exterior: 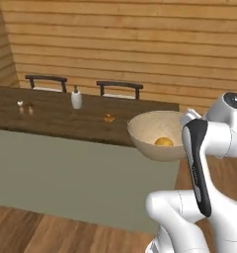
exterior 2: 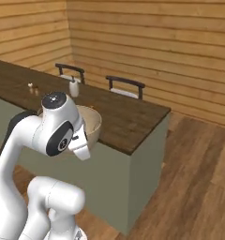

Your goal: Open the cabinet, pick up the bread from the cabinet and place it in the basket. Then move the basket to the dining counter.

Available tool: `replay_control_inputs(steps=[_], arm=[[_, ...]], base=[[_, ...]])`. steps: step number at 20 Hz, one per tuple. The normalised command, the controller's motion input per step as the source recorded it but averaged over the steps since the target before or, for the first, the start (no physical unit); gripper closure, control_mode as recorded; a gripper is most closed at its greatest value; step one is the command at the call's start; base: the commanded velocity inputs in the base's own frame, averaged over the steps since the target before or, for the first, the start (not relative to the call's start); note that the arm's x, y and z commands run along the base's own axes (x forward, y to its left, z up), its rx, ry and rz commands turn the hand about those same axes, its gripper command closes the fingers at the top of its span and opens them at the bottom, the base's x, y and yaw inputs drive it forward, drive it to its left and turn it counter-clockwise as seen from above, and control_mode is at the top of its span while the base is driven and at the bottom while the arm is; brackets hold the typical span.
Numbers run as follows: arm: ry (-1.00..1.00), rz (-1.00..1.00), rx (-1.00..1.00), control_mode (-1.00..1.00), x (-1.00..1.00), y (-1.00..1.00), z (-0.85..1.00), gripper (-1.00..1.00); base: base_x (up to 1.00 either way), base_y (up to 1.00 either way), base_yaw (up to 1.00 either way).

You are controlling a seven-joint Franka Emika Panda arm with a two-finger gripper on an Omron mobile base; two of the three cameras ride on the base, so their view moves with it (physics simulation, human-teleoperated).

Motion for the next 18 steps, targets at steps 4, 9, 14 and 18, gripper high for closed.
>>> replay_control_inputs(steps=[4, 9, 14, 18], arm=[[0.0, 0.0, 0.0, 1.0, 0.0, 0.0, 0.0, 1.0], [0.0, 0.0, 0.0, 1.0, 0.0, 0.0, 0.0, 1.0], [0.0, 0.0, 0.0, 1.0, 0.0, 0.0, 0.0, 1.0], [0.0, 0.0, 0.0, 1.0, 0.0, 0.0, 0.0, 1.0]], base=[[0.3, 1.0, -0.58], [0.27, 0.77, -0.51], [0.54, 0.07, -0.24], [0.7, -0.22, 0.03]])
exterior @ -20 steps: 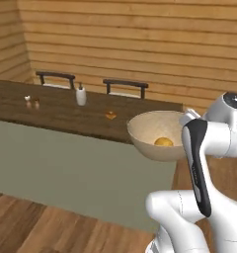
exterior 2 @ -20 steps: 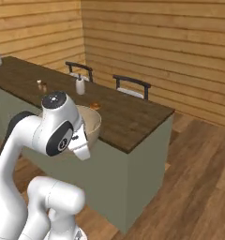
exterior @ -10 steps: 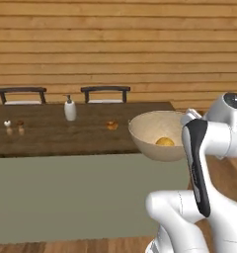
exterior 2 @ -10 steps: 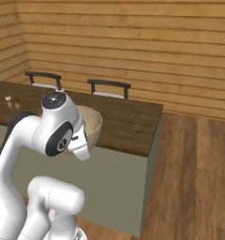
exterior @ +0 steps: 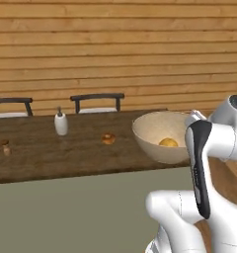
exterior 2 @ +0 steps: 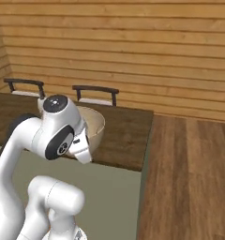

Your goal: Open the cabinet, pick up the bread from the cabinet and place it in the basket. Then move the basket to the dining counter.

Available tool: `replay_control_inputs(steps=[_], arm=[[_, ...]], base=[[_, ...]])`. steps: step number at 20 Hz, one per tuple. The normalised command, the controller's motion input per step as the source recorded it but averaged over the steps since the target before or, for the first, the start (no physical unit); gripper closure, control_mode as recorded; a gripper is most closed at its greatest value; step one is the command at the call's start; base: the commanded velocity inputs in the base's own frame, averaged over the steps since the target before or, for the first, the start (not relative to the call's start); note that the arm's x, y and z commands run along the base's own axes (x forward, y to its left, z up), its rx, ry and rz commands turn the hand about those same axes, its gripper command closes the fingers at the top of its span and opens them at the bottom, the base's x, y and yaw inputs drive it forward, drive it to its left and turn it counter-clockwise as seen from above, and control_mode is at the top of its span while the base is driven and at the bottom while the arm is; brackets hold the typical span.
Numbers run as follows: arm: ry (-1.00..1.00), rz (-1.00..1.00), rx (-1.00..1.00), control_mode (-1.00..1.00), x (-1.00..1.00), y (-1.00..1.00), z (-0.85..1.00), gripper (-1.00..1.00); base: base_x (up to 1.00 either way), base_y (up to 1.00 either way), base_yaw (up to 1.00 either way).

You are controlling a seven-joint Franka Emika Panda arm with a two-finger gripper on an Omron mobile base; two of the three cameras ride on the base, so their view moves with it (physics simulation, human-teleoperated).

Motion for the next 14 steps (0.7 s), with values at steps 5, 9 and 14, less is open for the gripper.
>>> replay_control_inputs(steps=[5, 9, 14], arm=[[0.0, 0.0, 0.0, 1.0, 0.0, 0.0, 0.0, 1.0], [0.0, 0.0, 0.0, 1.0, 0.0, 0.0, 0.0, 1.0], [0.0, 0.12, 0.06, -1.0, 0.74, -0.58, -0.07, 1.0]], base=[[0.53, -0.36, 0.24], [0.42, -0.58, 0.24], [0.11, -0.12, 0.04]])
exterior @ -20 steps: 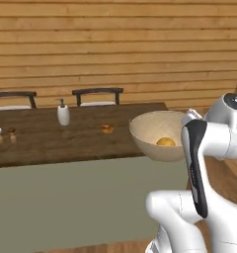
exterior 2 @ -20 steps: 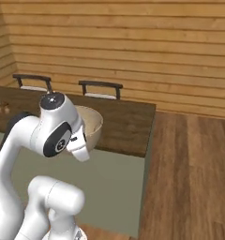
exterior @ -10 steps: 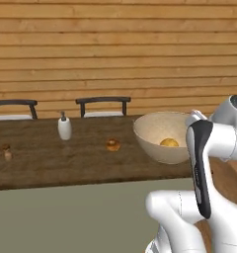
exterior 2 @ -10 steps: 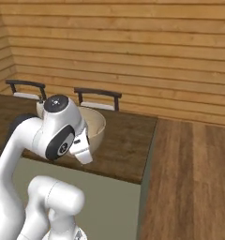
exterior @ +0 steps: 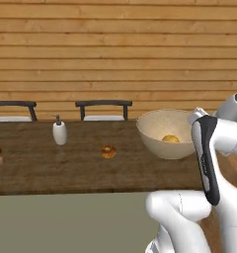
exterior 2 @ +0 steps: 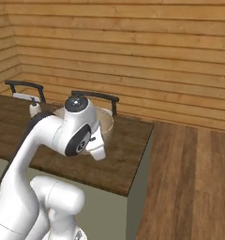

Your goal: Open the cabinet, pick up the bread from the cabinet and place it in the basket. Then move the basket to the dining counter.

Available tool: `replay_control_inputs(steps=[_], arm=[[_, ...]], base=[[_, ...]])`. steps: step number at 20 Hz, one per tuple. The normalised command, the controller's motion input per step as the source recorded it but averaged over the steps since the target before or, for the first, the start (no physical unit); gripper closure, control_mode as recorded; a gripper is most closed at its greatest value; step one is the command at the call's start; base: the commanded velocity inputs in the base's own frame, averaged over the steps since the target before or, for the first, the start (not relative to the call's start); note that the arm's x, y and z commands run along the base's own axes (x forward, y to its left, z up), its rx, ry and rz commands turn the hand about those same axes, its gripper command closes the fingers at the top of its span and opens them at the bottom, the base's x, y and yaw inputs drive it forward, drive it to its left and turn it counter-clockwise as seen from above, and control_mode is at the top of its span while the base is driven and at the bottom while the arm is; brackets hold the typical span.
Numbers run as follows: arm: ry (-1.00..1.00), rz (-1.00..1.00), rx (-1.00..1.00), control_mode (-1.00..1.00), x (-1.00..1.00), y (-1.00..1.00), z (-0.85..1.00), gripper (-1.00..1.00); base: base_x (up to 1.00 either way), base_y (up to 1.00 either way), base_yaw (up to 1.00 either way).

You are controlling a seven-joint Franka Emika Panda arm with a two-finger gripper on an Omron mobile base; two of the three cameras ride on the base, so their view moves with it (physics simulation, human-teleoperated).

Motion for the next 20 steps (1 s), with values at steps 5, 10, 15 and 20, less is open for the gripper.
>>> replay_control_inputs(steps=[5, 10, 15, 20], arm=[[0.03, 0.11, 0.03, -1.0, 1.0, -0.38, -0.26, 1.0], [0.08, 0.12, 0.0, -1.0, 1.0, 0.17, -0.38, 1.0], [0.09, 0.02, 0.0, -1.0, 1.0, 0.38, -0.35, 1.0], [0.02, 0.0, 0.01, -1.0, 1.0, 0.19, -0.29, 1.0]], base=[[0.0, 0.0, 0.0], [0.0, 0.0, 0.0], [0.0, 0.0, 0.0], [0.0, 0.0, 0.0]])
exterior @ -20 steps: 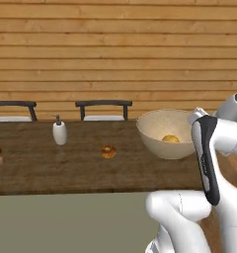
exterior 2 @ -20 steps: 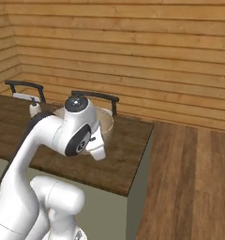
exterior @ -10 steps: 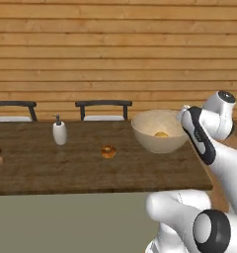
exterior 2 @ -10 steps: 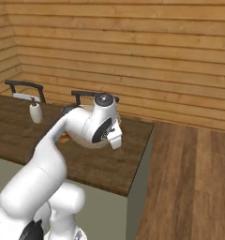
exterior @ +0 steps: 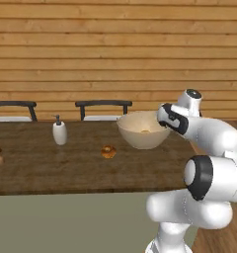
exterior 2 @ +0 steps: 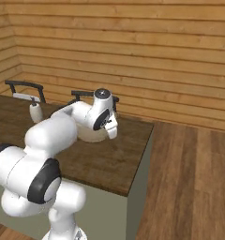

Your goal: Open the cabinet, pick up the bread from the cabinet and place it in the basket. Then move the basket to the dining counter.

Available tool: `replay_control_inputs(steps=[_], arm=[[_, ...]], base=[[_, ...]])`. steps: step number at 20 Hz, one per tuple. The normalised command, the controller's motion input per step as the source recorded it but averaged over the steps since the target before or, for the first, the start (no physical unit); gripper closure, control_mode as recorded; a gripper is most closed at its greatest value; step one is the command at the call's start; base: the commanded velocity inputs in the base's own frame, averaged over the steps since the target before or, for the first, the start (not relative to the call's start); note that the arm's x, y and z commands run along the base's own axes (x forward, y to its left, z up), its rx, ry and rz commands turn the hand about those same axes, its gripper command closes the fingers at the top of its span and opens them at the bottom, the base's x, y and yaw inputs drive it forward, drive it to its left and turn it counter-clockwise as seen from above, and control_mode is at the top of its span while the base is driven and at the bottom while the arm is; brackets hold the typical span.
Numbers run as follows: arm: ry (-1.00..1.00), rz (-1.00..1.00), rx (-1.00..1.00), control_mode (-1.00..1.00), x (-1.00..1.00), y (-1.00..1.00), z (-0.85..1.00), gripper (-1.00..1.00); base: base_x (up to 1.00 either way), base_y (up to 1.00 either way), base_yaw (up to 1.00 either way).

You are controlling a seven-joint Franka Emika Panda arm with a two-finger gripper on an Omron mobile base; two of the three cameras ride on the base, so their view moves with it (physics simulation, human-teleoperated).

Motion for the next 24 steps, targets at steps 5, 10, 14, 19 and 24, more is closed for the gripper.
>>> replay_control_inputs(steps=[5, 10, 14, 19, 24], arm=[[0.0, 0.0, 0.02, -1.0, 1.0, 0.02, -0.32, 1.0], [0.0, 0.0, 0.0, -1.0, 0.85, 0.21, -0.39, 1.0], [0.0, 0.0, 0.0, -1.0, 0.55, 0.12, -0.45, 1.0], [0.0, 0.0, 0.0, -1.0, 0.21, 0.0, -0.39, 1.0], [0.0, 0.0, 0.0, -1.0, 0.0, 0.0, -0.02, -1.0]], base=[[0.0, 0.0, 0.0], [0.0, 0.0, 0.0], [0.0, 0.0, 0.0], [0.0, 0.0, 0.0], [0.0, 0.0, 0.0]])
